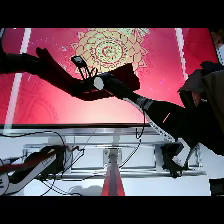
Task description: Fold the clothes and pants, and hang the long-sleeved shirts on hangers.
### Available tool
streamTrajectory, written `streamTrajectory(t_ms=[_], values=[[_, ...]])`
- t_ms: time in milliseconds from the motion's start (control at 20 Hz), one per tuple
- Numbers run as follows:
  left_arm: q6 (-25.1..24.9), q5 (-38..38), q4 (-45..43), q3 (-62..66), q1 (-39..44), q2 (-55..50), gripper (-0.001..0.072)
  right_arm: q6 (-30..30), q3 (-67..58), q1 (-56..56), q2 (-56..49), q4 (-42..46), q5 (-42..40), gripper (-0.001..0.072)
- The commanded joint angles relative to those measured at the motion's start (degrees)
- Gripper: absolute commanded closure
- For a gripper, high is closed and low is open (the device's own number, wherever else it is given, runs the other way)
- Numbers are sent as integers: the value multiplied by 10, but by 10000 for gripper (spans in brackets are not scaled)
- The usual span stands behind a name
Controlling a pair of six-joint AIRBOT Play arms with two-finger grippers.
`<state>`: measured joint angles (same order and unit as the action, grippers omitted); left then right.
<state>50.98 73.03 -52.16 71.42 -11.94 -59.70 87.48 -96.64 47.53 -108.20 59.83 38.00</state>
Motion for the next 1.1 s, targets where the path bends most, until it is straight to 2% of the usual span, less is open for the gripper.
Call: streamTrajectory(t_ms=[0,100,200,400,550,600,650,700,750,800,950,1050], values=[[0,-12,60,0,29,-56,699,8,-9,-47,15,63,39,695],[0,-45,132,0,74,-107,699,8,-9,-119,32,107,79,695],[-1,-111,228,0,146,-163,699,8,-9,-201,50,116,119,695],[-66,-339,370,0,343,-263,699,8,-9,-350,80,115,205,695],[-80,-571,398,0,472,-316,692,8,-7,-431,81,119,268,695],[-80,-629,398,0,503,-329,571,8,-7,-451,81,121,276,695],[-80,-663,398,0,523,-335,290,8,-7,-470,81,122,281,673],[-79,-680,394,0,535,-338,-13,8,-7,-486,80,123,285,559],[-87,-686,371,1,540,-337,2,8,-7,-501,79,125,285,290],[-91,-685,337,1,540,-335,2,8,-7,-513,76,124,287,203],[-90,-653,285,0,515,-323,4,-4,-5,-538,47,109,339,202],[-90,-584,278,0,483,-312,10,-52,-5,-543,11,48,394,201]])
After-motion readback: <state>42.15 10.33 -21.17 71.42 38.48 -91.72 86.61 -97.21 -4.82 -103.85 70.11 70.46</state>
